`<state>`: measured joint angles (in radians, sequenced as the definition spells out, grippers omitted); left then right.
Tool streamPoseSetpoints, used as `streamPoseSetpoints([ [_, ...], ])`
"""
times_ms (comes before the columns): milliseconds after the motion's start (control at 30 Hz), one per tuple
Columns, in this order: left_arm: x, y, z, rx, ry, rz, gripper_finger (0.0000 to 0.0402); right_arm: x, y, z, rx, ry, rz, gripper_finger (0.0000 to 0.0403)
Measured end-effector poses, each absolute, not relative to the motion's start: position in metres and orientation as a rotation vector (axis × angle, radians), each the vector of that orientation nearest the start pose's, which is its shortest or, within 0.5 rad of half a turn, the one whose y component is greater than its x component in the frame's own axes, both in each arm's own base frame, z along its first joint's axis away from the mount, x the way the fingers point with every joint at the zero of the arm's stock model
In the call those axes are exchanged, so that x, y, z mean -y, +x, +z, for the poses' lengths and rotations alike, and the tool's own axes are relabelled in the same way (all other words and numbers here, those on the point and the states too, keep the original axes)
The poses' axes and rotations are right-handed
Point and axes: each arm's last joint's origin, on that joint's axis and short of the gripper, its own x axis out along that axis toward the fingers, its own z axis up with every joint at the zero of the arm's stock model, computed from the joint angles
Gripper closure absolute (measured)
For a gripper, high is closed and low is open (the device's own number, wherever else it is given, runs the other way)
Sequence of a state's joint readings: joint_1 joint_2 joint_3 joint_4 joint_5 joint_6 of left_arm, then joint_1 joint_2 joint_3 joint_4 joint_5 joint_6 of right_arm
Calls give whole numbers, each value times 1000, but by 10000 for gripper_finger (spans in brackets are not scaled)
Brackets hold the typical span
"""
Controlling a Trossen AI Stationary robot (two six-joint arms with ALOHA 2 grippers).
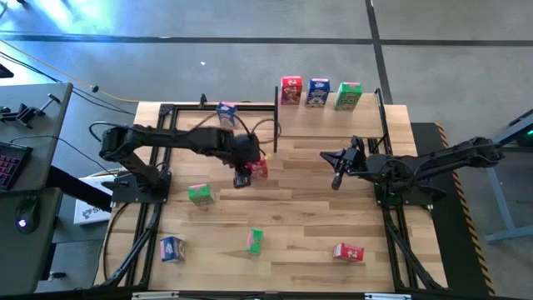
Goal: Stack cereal on shelf
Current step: Put the top red cereal box on the shelf and aligned with the other red cereal box
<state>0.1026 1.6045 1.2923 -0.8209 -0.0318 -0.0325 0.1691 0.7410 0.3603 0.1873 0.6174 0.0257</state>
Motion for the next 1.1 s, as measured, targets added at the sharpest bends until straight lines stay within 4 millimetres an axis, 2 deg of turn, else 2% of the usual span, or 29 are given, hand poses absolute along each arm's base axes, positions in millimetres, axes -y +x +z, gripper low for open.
streamPoseSetpoints([
  [367,-64,327,337,-946,3,120,215,-11,165,228,-180,-52,-451,402],
  [600,-81,327,371,-809,54,138,215,-11,165,228,-183,-53,-451,402],
  [767,-91,331,386,-684,80,150,215,-11,165,228,-181,-52,-448,402],
  [1100,-122,347,383,-556,97,183,216,-12,165,228,-180,-49,-427,402],
])
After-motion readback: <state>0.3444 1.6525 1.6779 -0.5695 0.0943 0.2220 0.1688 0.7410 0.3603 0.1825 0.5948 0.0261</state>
